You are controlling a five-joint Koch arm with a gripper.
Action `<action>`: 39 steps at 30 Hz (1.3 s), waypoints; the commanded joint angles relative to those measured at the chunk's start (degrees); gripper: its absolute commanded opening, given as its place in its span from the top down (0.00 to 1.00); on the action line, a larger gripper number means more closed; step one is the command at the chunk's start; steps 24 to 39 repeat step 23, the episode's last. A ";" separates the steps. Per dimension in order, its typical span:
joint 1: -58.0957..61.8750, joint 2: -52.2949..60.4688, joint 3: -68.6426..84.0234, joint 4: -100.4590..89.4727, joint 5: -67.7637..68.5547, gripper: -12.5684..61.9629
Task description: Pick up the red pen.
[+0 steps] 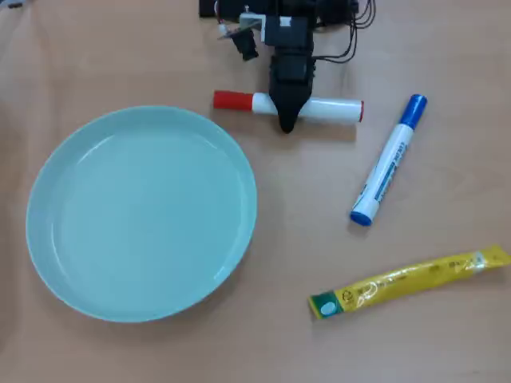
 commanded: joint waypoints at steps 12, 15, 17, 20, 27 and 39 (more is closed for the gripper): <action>0.35 5.54 1.93 0.53 -0.88 0.90; 0.35 5.54 1.85 0.62 -0.79 0.90; 0.18 5.54 1.85 0.62 -0.79 0.90; 0.26 5.54 1.85 0.62 -0.79 0.90; 0.26 5.62 1.85 0.62 -0.79 0.90; 0.26 5.62 1.85 0.62 -0.79 0.90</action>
